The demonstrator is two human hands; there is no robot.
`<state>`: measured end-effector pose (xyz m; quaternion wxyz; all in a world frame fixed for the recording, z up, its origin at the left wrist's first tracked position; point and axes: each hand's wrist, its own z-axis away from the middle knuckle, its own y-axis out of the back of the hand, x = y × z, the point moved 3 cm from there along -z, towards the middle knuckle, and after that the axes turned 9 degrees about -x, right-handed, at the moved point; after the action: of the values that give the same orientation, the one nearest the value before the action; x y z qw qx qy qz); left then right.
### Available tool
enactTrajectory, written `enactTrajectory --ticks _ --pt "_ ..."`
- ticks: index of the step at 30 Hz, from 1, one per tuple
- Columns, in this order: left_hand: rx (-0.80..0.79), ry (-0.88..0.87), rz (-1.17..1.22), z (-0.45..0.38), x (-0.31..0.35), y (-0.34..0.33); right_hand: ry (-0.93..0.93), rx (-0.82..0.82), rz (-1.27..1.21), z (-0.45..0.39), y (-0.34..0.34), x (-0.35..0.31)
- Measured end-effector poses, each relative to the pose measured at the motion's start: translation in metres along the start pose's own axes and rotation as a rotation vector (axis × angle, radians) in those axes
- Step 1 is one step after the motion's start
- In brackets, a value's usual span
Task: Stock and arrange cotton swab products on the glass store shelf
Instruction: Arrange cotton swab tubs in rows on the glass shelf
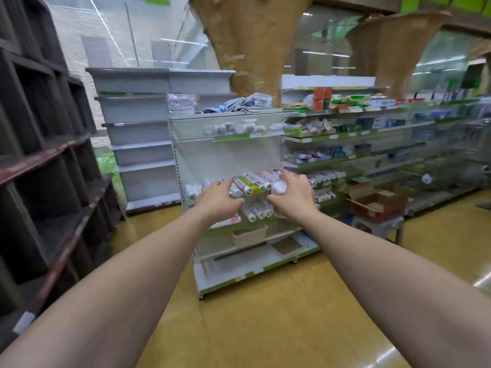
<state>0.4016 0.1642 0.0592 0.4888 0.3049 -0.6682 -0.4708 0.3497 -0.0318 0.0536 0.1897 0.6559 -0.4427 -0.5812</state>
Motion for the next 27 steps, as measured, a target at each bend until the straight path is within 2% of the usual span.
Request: enactTrajectory --ticks 11,21,27 --pt "0.077 0.111 0.048 -0.137 -0.084 0.0 0.098 -0.068 -0.038 -0.163 -0.096 -0.03" --pt "0.142 0.232 0.057 -0.298 -0.12 0.021 0.166 -0.15 -0.089 -0.348 -0.14 -0.043" --pt "0.149 0.291 0.024 -0.366 -0.15 0.03 0.213 -0.182 -0.116 -0.424 -0.168 -0.058"
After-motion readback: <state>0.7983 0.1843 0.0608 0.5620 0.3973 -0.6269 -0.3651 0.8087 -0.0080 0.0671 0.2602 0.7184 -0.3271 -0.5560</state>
